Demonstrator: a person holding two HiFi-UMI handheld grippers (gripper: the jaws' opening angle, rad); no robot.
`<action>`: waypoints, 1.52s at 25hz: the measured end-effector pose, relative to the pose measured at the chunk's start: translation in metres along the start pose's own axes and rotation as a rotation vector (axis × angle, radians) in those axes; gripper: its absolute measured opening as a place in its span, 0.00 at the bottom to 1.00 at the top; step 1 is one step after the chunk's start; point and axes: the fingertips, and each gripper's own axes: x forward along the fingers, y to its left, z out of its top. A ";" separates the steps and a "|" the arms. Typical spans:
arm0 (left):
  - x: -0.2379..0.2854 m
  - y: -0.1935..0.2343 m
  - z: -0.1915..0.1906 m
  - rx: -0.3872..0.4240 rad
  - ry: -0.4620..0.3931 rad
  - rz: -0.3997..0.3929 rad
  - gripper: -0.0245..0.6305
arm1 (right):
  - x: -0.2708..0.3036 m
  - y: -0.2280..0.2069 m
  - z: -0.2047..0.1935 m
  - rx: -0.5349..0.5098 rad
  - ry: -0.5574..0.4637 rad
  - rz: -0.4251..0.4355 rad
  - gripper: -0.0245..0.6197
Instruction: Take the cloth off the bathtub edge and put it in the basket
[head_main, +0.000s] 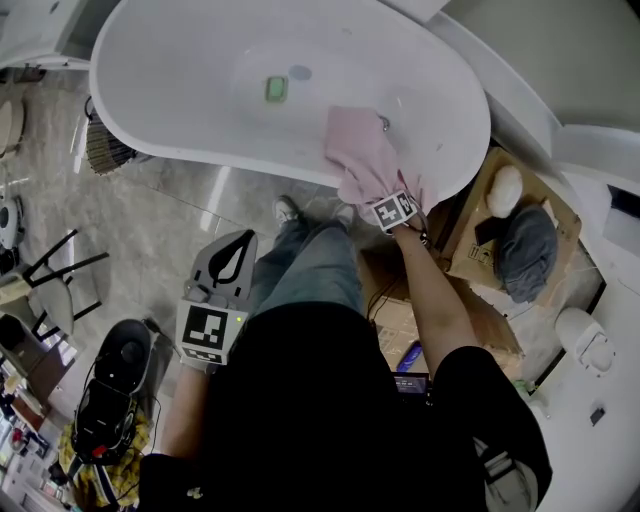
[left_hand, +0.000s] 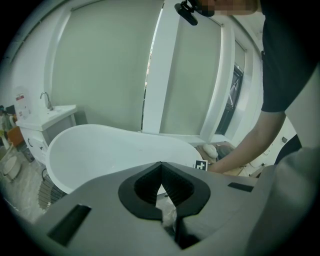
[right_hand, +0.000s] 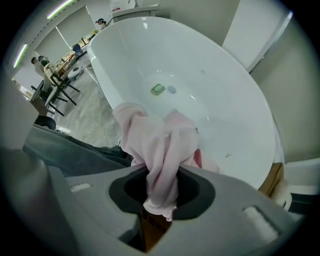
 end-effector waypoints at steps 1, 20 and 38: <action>-0.002 0.001 0.000 0.012 -0.008 -0.003 0.05 | -0.004 0.000 0.001 0.012 -0.007 -0.002 0.18; -0.045 0.008 0.032 0.043 -0.140 0.019 0.05 | -0.171 0.022 0.071 0.106 -0.338 -0.075 0.17; -0.060 0.007 0.095 0.025 -0.262 0.107 0.05 | -0.377 0.016 0.146 0.079 -0.764 -0.028 0.17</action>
